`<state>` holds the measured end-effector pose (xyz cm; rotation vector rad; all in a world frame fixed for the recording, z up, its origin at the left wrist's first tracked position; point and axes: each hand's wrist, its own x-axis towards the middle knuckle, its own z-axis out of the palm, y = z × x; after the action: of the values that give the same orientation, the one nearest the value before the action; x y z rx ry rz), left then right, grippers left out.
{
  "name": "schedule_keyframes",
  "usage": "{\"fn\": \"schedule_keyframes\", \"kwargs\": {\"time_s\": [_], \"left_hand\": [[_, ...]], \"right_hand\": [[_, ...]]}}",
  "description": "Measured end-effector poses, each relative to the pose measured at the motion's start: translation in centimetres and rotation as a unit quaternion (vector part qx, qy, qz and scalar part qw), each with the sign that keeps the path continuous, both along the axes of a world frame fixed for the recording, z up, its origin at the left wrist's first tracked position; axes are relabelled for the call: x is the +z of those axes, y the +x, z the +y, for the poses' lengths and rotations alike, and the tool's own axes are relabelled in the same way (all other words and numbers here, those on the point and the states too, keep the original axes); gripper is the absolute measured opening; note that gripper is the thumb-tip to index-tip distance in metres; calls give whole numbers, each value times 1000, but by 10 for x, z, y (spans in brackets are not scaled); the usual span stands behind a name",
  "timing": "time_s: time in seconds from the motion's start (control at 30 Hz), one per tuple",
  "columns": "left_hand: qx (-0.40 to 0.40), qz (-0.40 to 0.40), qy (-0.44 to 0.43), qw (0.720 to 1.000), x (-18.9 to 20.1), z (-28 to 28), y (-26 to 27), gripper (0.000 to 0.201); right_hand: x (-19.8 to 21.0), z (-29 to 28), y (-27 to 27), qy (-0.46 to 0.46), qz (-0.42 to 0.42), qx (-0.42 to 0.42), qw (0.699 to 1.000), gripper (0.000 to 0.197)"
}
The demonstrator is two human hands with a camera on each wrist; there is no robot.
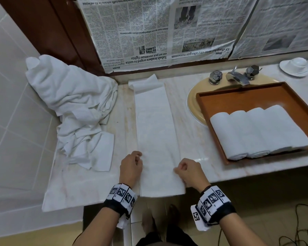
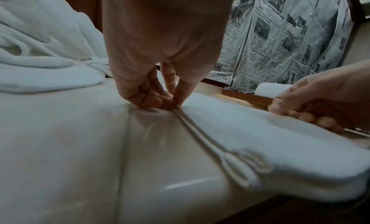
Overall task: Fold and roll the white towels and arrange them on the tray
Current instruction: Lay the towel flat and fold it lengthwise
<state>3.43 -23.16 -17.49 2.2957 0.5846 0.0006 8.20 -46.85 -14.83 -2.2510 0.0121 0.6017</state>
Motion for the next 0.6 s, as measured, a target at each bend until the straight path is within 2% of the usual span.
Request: {"fn": "schedule_keyframes", "kwargs": {"time_s": [0.1, 0.17, 0.3, 0.4, 0.47, 0.5, 0.6], "left_hand": [[-6, 0, -11, 1000, 2, 3, -3, 21], [-8, -6, -17, 1000, 2, 5, -3, 21], [-9, -2, -7, 1000, 3, 5, -3, 22], [-38, 5, 26, 999, 6, -5, -5, 32], [-67, 15, 74, 995, 8, -18, -5, 42], [-83, 25, 99, 991, 8, -26, -4, 46], [-147, 89, 154, 973, -1, -44, -3, 58]], "right_hand": [[0, 0, 2, -84, -29, 20, 996, 31], [0, 1, 3, -143, -17, 55, 988, 27], [5, 2, 9, -182, 6, 60, 982, 16], [7, 9, 7, -221, -122, 74, 965, 13], [-2, 19, 5, -166, -213, 115, 956, 22], [-8, 25, 6, -143, -230, 141, 952, 30], [-27, 36, 7, -167, -200, 254, 932, 63]]}}
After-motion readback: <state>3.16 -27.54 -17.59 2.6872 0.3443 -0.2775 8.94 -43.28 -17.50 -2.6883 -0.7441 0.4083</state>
